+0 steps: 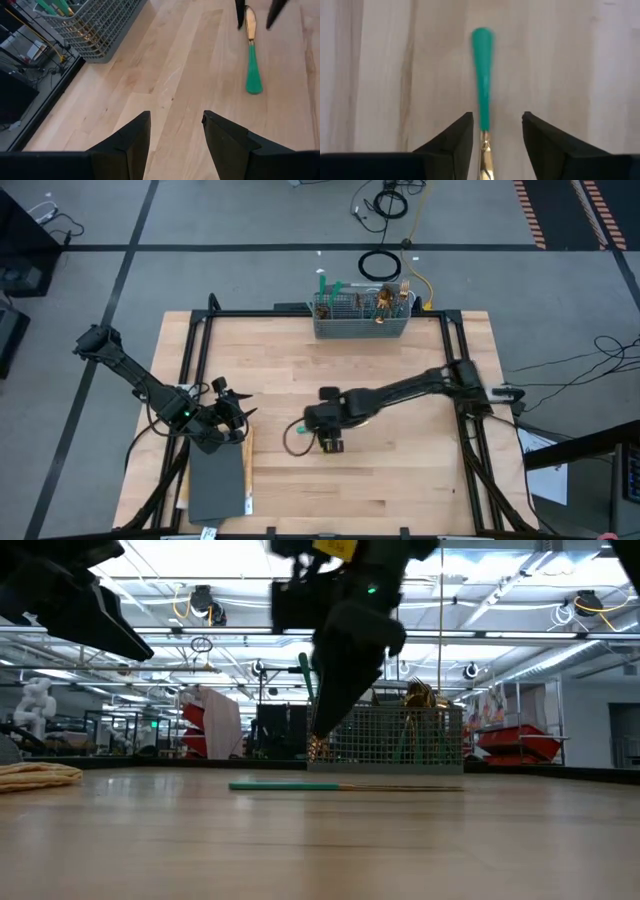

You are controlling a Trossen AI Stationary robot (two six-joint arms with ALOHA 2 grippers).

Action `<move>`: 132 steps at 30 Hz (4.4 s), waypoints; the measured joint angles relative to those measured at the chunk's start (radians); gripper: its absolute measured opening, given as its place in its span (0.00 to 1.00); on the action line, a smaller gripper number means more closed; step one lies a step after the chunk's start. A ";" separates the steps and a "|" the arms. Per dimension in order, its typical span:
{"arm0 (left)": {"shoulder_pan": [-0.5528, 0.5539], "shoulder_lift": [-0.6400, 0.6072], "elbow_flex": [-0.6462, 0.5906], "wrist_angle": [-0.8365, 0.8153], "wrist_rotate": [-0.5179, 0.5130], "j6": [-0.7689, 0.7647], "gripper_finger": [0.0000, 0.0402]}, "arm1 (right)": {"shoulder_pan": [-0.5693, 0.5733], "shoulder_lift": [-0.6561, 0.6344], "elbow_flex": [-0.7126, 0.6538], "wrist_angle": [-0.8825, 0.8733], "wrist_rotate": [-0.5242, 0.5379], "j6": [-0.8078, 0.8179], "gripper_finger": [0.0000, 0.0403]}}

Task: Sort silverware
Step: Put the green knife into the gray silverware holder

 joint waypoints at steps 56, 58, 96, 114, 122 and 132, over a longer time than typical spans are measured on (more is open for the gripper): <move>-0.021 0.000 0.000 -0.073 0.053 -0.039 0.47 | -0.133 0.113 0.425 -0.302 0.102 -0.017 0.02; -0.033 0.000 0.000 -0.074 0.054 -0.045 0.47 | -0.148 0.135 0.427 -0.282 -0.004 0.004 0.07; -0.111 0.000 0.000 -0.140 0.059 -0.044 0.47 | -0.199 0.408 0.437 -0.414 -0.177 0.306 0.52; -0.113 0.000 0.000 -0.153 0.066 -0.072 0.47 | -0.185 0.415 0.437 -0.453 -0.111 0.128 0.03; -0.113 0.000 0.000 -0.153 0.066 -0.072 0.47 | -0.152 0.388 0.444 -0.445 -0.077 0.127 0.01; -0.113 0.000 0.000 -0.149 0.024 -0.080 0.47 | -0.141 0.348 0.443 -0.583 -0.061 0.170 0.01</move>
